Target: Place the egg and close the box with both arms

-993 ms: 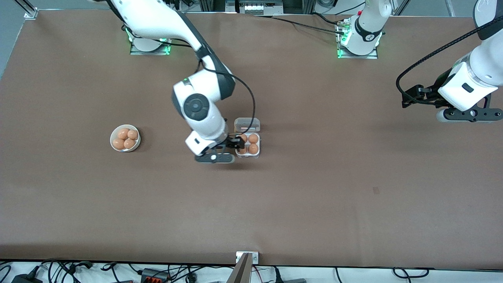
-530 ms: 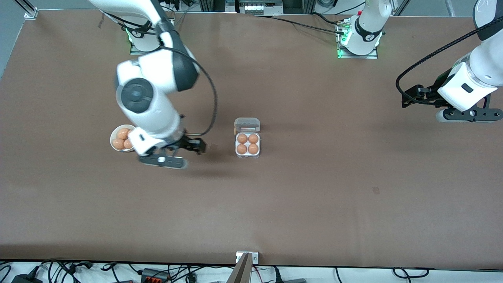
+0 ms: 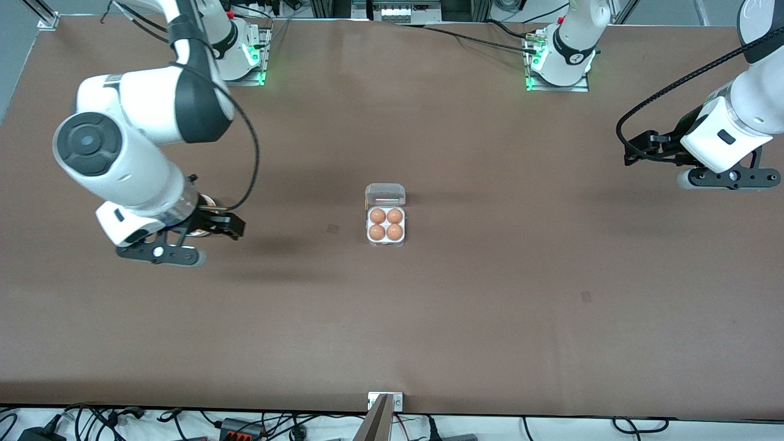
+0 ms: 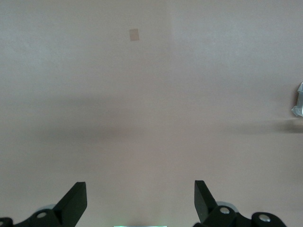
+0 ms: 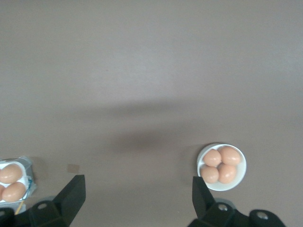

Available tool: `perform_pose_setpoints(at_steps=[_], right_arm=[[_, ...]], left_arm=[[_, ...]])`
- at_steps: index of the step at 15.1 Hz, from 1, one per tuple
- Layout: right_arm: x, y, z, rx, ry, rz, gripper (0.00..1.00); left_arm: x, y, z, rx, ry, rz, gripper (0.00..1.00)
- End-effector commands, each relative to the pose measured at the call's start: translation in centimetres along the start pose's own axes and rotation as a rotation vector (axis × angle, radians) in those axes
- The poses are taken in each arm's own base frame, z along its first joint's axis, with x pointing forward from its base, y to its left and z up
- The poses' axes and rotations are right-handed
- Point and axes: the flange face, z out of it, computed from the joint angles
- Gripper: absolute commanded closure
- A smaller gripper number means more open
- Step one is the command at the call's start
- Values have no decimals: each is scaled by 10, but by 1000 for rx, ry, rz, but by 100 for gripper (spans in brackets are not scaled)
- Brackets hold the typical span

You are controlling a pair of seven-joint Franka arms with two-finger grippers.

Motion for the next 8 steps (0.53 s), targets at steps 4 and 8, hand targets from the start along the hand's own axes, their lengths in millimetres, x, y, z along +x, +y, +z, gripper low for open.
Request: perform_pose_setpoints(at_steps=[4,8], right_arm=[[12,105,-49,135,12,56,0],[12,198,-67,166,27,-43,0]], left_arm=[[-2,-3,1,-17,-13,5,0],[-2,-3,1,-17,-13,5,0]])
